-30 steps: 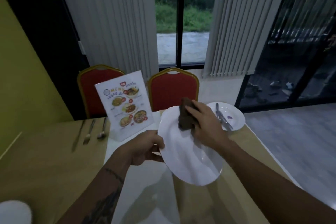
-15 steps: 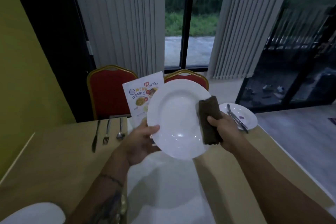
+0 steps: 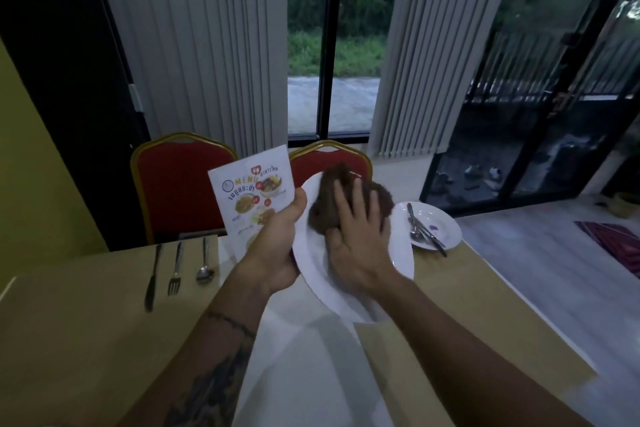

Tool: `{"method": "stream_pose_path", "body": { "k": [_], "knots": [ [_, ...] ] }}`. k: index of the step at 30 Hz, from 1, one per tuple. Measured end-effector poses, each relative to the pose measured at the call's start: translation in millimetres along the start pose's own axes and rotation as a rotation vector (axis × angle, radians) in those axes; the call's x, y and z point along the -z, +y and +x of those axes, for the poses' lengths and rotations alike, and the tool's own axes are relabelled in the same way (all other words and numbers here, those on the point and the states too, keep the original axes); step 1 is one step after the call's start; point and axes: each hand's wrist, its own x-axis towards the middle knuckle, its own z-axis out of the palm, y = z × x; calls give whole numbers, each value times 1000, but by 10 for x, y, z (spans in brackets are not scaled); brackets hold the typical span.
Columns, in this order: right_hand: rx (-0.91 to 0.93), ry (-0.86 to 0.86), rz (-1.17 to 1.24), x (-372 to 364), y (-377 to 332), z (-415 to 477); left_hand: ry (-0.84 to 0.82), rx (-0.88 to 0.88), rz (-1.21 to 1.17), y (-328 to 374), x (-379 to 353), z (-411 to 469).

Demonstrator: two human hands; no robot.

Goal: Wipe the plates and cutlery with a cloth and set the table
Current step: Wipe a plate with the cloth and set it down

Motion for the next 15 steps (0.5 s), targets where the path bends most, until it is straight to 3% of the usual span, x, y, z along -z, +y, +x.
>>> {"method": "stream_pose_path", "body": {
  "k": [3,5,8,11,13,15],
  "knots": [
    [276,-131,102,-125,-128,-265,48,-54,-120,128,117,62],
    [322,-224,111,-109,-35,-392,95,-36,-137,208,218,51],
    [247,-218,-47,-7,214,-400,91,-56,-152,212,284,-8],
    [62,-169,-202,-11,340,-200,104,-124,-90,99,156,-96],
    [18,-137,-82,-68,206,-45,86,-86,9,17,63,-100],
    [120,-124,175,-154,10,22,87,-56,97,-6,37,-53]
  ]
}}
